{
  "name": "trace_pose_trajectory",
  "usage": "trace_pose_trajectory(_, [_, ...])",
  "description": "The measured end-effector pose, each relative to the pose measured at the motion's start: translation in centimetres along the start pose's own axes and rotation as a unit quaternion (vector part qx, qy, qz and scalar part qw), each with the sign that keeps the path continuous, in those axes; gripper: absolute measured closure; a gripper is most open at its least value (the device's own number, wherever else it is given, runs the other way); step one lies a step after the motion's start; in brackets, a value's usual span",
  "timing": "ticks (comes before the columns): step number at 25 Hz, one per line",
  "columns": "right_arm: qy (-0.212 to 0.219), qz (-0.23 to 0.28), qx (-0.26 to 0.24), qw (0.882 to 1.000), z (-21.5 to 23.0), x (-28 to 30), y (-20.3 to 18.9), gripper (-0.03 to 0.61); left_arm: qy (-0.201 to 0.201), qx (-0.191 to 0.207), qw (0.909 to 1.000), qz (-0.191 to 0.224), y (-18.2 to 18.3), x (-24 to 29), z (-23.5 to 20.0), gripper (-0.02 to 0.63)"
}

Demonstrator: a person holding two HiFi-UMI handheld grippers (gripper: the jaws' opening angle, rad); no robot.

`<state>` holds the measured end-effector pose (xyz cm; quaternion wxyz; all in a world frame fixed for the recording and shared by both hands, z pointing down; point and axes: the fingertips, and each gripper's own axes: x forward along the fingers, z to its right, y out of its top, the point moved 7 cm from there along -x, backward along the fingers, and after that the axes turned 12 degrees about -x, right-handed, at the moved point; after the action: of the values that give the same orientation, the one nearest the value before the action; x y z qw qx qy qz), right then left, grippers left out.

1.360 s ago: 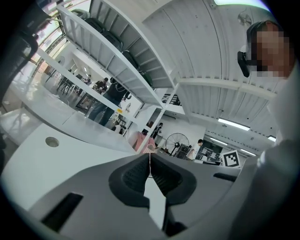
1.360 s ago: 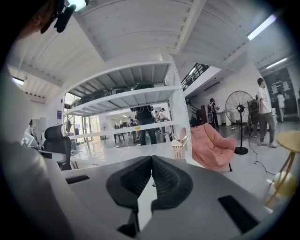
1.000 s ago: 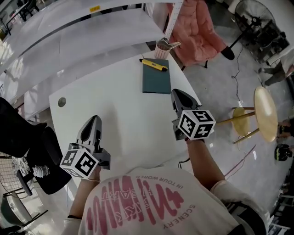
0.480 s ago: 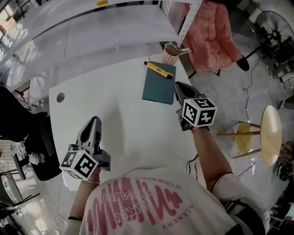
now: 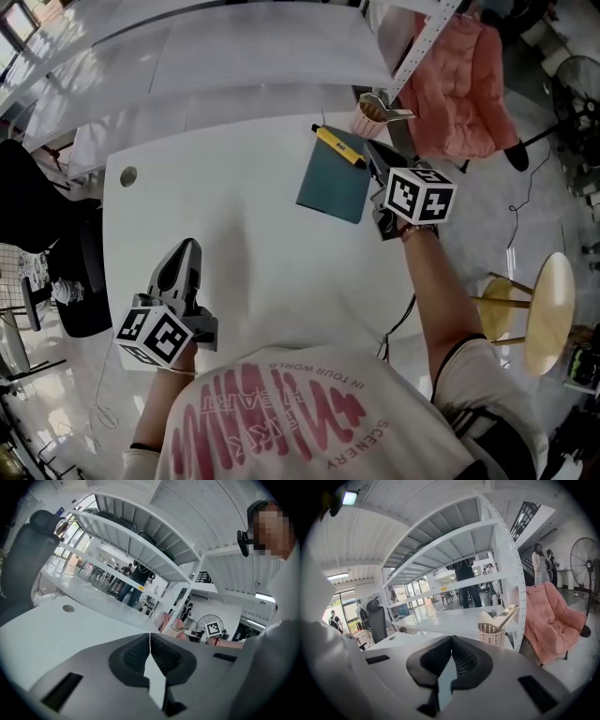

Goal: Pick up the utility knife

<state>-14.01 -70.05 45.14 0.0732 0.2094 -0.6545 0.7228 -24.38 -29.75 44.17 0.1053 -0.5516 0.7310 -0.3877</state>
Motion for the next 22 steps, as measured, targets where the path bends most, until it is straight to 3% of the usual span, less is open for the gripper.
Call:
trace_pose_trajectory(6, [0.064,0.007,-0.04,0.997,1.1,3.0,1.2,0.563,0.018,-0.004,0.9998,0.002,-1.4,0.3,0.6,0.588])
trace_pose_trajectory(11, [0.095,-0.033,-0.078,0.992,2.1,6.3,0.0,0.563,0.046,0.008,0.9989,0.006,-2.3,-0.2,0.8,0.588])
trace_pose_trajectory(15, [0.121,-0.067,-0.075,0.988,2.8,8.5,-1.5,0.563,0.075,-0.016,0.9969,0.018,-3.2,-1.2,-0.1,0.588])
trace_pose_trajectory(19, [0.127,-0.105,-0.118,0.979,3.3,10.1,-2.7,0.563,0.097,-0.031,0.9944,0.029,-3.8,-1.8,-0.8,0.588])
trace_pose_trajectory(22, [0.14,-0.123,-0.14,0.972,3.3,10.8,-3.1,0.47,0.099,-0.037,0.9939,0.032,-3.9,-1.6,-0.6,0.588])
